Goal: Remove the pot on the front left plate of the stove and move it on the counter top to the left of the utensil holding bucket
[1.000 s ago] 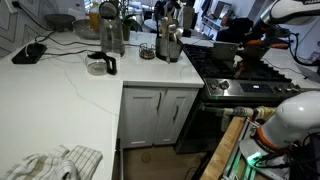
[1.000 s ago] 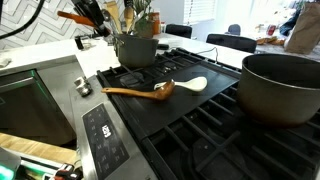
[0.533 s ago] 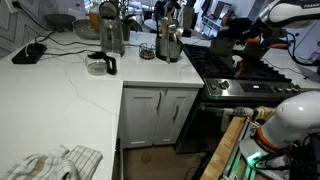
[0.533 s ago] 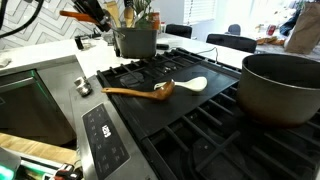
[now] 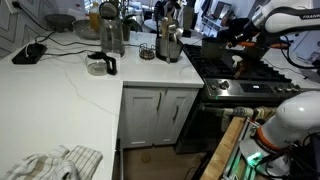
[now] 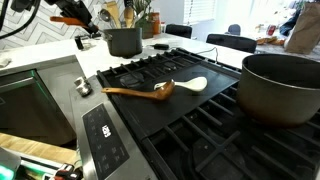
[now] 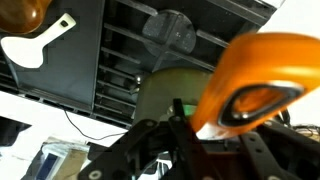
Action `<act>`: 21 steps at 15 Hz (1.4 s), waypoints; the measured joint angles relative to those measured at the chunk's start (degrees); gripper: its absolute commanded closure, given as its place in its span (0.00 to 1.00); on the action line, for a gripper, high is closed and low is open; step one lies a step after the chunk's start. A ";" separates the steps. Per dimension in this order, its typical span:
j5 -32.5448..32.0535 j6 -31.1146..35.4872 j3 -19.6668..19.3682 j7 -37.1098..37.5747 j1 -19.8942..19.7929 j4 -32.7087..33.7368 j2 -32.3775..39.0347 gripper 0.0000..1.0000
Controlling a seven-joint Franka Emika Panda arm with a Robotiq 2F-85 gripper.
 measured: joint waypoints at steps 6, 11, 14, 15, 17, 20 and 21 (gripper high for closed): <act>-0.05 0.00 2.17 -4.55 6.46 -5.46 -6.53 0.92; 0.70 -0.02 1.72 -7.63 13.56 -5.64 -9.15 0.69; 0.75 -0.02 1.42 -7.77 14.49 -5.64 -9.45 0.69; 0.75 -0.03 1.34 -7.84 14.49 -5.64 -9.45 0.69; 0.75 -0.03 1.23 -7.91 14.49 -5.64 -9.47 0.92; 0.75 -0.11 1.39 -7.92 14.76 -5.83 -9.02 0.92; 0.77 -0.11 1.57 -7.94 15.57 -5.91 -8.56 0.92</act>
